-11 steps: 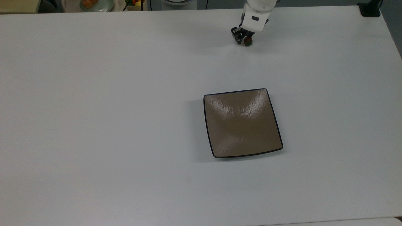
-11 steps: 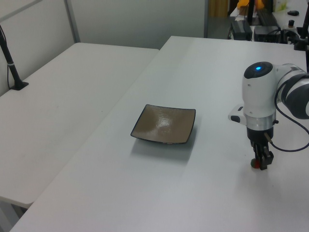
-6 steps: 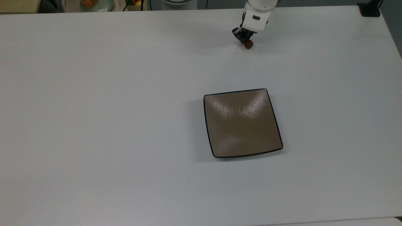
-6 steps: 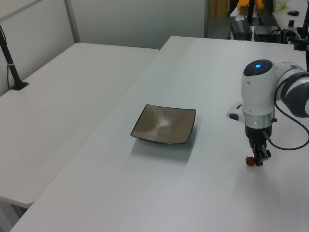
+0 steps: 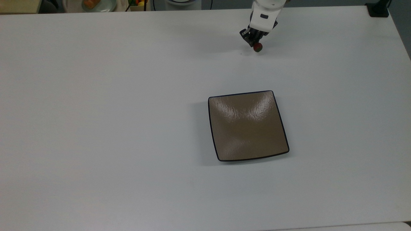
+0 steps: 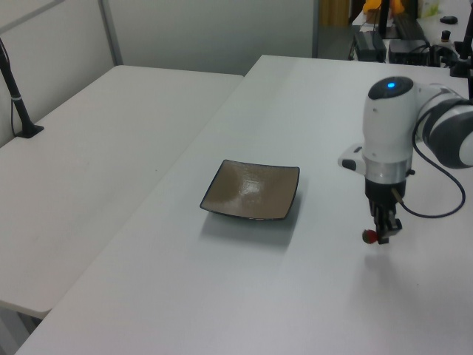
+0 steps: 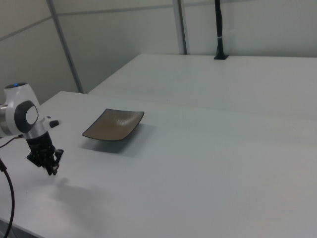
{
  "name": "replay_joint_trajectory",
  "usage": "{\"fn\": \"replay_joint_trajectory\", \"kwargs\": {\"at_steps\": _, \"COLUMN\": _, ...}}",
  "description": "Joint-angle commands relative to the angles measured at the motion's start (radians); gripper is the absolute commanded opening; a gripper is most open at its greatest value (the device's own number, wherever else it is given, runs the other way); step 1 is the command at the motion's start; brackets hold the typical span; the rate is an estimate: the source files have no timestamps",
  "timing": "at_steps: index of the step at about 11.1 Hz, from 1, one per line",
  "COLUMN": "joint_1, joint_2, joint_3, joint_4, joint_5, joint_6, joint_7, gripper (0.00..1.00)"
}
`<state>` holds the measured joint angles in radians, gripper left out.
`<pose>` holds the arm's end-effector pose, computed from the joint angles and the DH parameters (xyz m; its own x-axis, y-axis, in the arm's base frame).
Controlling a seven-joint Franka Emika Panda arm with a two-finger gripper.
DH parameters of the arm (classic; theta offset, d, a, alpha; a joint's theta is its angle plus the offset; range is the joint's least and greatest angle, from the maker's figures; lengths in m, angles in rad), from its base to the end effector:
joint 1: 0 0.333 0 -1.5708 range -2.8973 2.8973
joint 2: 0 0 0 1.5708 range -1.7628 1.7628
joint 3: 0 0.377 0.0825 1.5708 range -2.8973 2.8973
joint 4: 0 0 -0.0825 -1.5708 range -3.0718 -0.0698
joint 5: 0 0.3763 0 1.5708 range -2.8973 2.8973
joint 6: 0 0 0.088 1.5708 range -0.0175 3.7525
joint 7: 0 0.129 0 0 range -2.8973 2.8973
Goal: Strawberries on a ceramic plate
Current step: 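Carry the held strawberry over the brown square plate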
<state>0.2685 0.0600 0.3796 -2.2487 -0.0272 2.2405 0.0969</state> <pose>0.4143 0.3104 0.3797 0.8409 0.5375 -0.0636 0.5388 -0.8424 0.0041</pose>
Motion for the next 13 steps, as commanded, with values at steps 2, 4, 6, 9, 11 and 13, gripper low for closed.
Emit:
{"fn": "replay_joint_trajectory", "kwargs": {"at_steps": 2, "joint_1": -0.05, "joint_2": -0.032, "joint_3": -0.019, "joint_4": 0.136, "joint_5": 0.0, "joint_6": -0.027, "joint_7": 0.015, "gripper": 0.01}}
{"fn": "replay_joint_trajectory", "kwargs": {"at_steps": 4, "joint_1": -0.063, "joint_2": -0.025, "joint_3": -0.059, "joint_4": 0.243, "joint_5": 0.004, "joint_6": -0.079, "joint_7": 0.009, "gripper": 0.01}}
{"fn": "replay_joint_trajectory", "kwargs": {"at_steps": 6, "joint_1": -0.063, "joint_2": 0.013, "joint_3": -0.093, "joint_4": 0.34, "joint_5": 0.012, "joint_6": -0.081, "joint_7": 0.012, "gripper": 0.01}}
{"fn": "replay_joint_trajectory", "kwargs": {"at_steps": 9, "joint_1": -0.057, "joint_2": 0.134, "joint_3": -0.151, "joint_4": 0.582, "joint_5": 0.02, "joint_6": -0.2, "joint_7": 0.014, "gripper": 0.01}}
{"fn": "replay_joint_trajectory", "kwargs": {"at_steps": 11, "joint_1": -0.054, "joint_2": 0.246, "joint_3": -0.163, "joint_4": 0.713, "joint_5": 0.015, "joint_6": -0.236, "joint_7": 0.018, "gripper": 0.02}}
{"fn": "replay_joint_trajectory", "kwargs": {"at_steps": 13, "joint_1": -0.045, "joint_2": 0.337, "joint_3": -0.189, "joint_4": 0.782, "joint_5": 0.012, "joint_6": -0.222, "joint_7": 0.018, "gripper": 0.02}}
